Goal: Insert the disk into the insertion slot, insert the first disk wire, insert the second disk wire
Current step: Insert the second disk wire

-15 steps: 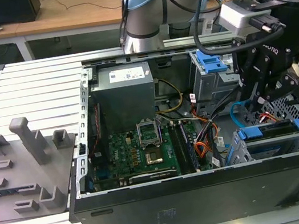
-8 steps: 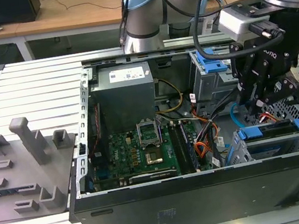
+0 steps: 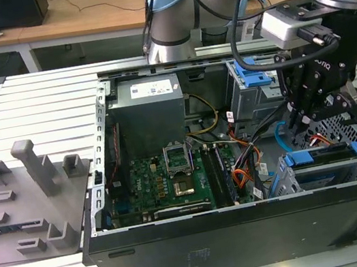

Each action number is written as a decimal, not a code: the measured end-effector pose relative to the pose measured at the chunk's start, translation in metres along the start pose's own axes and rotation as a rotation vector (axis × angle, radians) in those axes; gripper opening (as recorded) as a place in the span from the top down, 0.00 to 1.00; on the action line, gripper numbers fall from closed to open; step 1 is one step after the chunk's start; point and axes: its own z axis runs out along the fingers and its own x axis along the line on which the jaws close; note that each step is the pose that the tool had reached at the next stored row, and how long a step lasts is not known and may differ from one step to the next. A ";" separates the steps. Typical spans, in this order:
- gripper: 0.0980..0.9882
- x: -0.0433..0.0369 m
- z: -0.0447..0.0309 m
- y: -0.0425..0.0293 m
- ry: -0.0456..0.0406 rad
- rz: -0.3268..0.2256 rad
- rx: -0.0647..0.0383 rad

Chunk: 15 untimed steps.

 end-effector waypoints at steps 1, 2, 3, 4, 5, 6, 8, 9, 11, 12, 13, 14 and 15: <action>0.93 0.0001 0.0001 0.0000 -0.0002 0.000 0.000; 0.93 0.0010 0.0002 0.0003 -0.0001 0.000 0.000; 0.93 0.0020 0.0001 0.0005 0.0003 0.000 0.000; 0.93 0.0048 0.0002 0.0012 0.0007 0.000 0.000; 0.93 0.0088 0.0004 0.0021 0.0011 0.000 0.000; 0.93 0.0124 0.0006 0.0030 0.0012 0.000 0.000; 0.93 0.0202 0.0009 0.0048 0.0020 0.000 0.000; 0.93 0.0232 0.0011 0.0054 0.0023 0.000 -0.001; 0.93 0.0281 0.0013 0.0066 0.0030 0.000 -0.001; 0.93 0.0312 0.0014 0.0073 0.0036 0.000 -0.001; 0.93 0.0325 0.0015 0.0076 0.0037 0.000 -0.001; 0.93 0.0326 0.0015 0.0077 0.0035 0.000 -0.001; 0.93 0.0326 0.0015 0.0076 0.0035 0.000 -0.001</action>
